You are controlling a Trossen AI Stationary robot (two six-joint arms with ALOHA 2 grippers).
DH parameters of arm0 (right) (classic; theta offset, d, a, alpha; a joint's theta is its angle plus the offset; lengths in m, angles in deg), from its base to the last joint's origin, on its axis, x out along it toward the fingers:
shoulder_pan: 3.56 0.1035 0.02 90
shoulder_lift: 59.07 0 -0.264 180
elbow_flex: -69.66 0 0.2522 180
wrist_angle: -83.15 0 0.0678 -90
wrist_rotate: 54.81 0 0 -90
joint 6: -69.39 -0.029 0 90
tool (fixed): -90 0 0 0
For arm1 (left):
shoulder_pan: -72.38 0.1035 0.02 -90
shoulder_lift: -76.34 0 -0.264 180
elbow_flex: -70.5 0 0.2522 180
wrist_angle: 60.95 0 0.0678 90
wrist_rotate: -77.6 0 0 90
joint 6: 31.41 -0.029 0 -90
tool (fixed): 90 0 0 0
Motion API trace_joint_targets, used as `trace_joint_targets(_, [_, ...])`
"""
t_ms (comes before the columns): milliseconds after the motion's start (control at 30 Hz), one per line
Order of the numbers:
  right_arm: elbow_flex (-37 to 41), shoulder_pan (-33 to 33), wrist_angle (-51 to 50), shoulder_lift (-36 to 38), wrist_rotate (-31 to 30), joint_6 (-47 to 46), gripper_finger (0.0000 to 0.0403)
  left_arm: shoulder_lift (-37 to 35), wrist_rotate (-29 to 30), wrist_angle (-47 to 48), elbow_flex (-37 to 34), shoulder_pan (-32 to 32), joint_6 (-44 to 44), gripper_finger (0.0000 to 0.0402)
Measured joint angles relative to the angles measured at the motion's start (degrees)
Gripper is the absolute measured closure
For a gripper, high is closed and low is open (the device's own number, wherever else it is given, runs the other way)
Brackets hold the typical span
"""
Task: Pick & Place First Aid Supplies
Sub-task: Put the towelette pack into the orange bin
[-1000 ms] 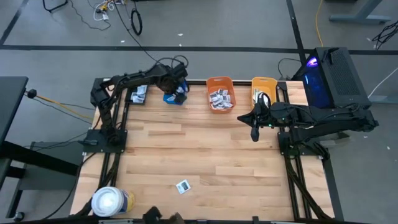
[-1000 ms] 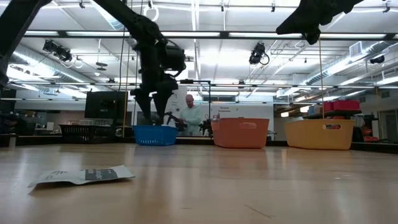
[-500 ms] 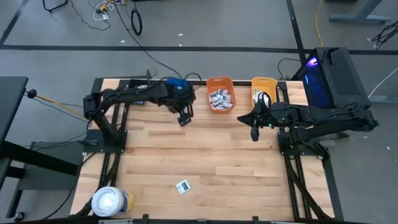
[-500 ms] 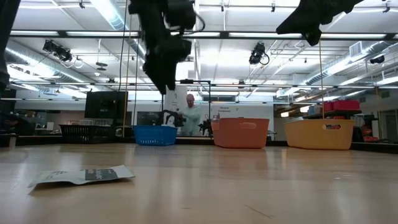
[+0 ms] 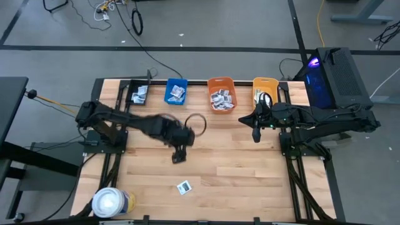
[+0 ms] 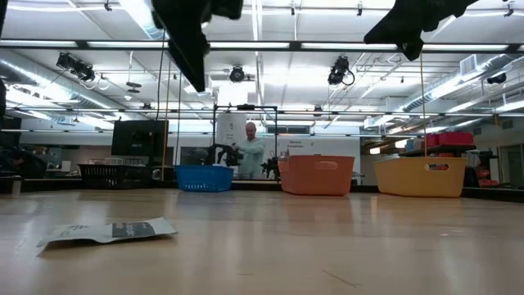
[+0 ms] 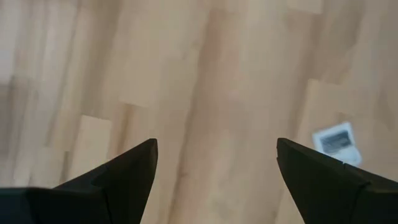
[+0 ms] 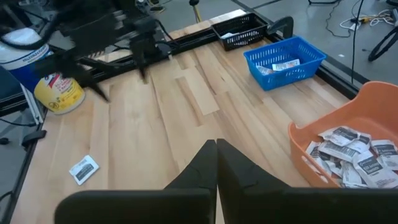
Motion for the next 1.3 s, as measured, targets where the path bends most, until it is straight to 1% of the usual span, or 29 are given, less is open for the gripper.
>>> trace_joint_targets(133, [0.0,0.0,0.0,-0.02,-0.85,-1.38,0.0398,0.02,3.66,0.04,0.0,-6.05,4.52,0.0071])
trace_joint_targets(267, [-0.04,0.0,-0.03,-0.52,-1.62,-2.64,0.0398,0.05,5.73,-0.07,0.0,-11.54,4.78,0.0071])
trace_joint_targets(367, [-0.07,0.02,0.01,-1.41,-1.58,-2.81,0.0398,0.07,7.41,-0.98,0.0,-14.95,3.17,0.0071])
trace_joint_targets(533, [-0.07,0.02,0.06,-3.47,-1.57,-3.75,0.0398,0.1,9.25,-4.21,0.0,-18.06,2.51,0.0071])
trace_joint_targets(700, [-0.07,0.02,0.29,-5.93,-1.48,-3.66,0.0398,2.24,11.08,-8.01,0.04,-19.78,0.15,0.0071])
trace_joint_targets(867, [-0.04,0.01,1.34,-8.14,0.49,-3.29,0.0398,6.11,10.63,-8.9,0.02,-21.11,-3.12,0.0071])
trace_joint_targets(1033, [-0.02,0.02,2.91,-10.11,1.04,-2.89,0.0398,10.64,9.97,-9.6,0.0,-21.61,-6.2,0.0071])
trace_joint_targets(1233, [-0.02,0.02,2.93,-11.25,1.72,-2.44,0.0398,16.25,1.4,-14.58,0.0,-21.59,-9.46,0.0071])
trace_joint_targets(1300, [-0.02,0.02,3.17,-11.21,2.16,-2.42,0.0398,17.35,-0.38,-15.46,0.0,-21.47,-10.57,0.0071])
